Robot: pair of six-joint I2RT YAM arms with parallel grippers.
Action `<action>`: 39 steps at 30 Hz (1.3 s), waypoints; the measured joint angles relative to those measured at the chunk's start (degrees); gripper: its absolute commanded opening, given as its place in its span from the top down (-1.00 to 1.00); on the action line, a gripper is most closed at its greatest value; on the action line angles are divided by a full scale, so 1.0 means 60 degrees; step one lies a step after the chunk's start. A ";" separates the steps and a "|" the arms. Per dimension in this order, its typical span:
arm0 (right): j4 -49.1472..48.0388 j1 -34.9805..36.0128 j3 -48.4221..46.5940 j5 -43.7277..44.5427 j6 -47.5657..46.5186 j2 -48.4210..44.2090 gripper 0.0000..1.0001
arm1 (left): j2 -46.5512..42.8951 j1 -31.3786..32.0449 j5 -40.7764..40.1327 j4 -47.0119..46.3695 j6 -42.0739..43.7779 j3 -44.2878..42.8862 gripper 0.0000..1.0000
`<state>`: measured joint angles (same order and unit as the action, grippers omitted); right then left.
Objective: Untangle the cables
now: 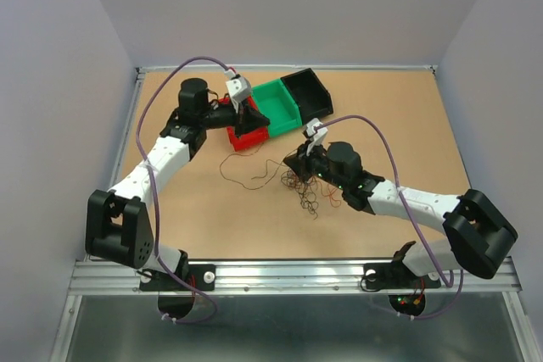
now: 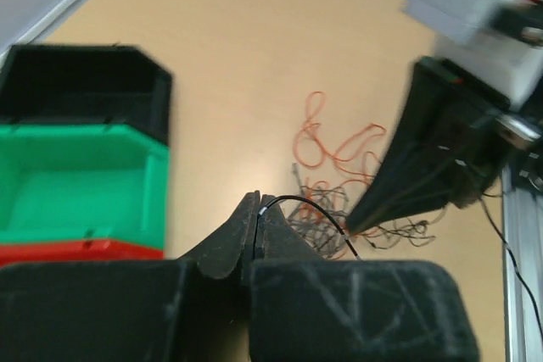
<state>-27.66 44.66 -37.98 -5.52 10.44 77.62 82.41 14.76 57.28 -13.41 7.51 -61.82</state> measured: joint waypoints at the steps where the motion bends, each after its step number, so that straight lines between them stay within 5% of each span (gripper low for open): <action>1: 0.0000 0.0000 0.0000 0.0051 0.0040 0.0000 0.99 | -0.0106 0.0306 0.0193 0.0098 0.0426 0.0055 0.85; 7: 0.0022 0.0000 -0.0007 0.0630 0.0288 0.0157 0.99 | -0.0157 0.2000 0.0131 0.1118 0.2331 0.0131 0.69; 17: 0.0044 0.0000 -0.0011 0.1639 0.0521 0.0525 0.99 | -0.0138 0.2492 0.0062 0.2244 0.3916 0.0229 -0.18; 39: 0.0040 0.0000 -0.0044 0.2310 0.0499 0.0681 0.99 | 0.0936 0.2397 0.1286 0.4721 0.5497 -0.0871 -0.29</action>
<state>-27.42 44.66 -38.24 8.34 13.43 81.71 88.03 29.15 64.99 14.92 40.49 -67.05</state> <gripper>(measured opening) 0.012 0.641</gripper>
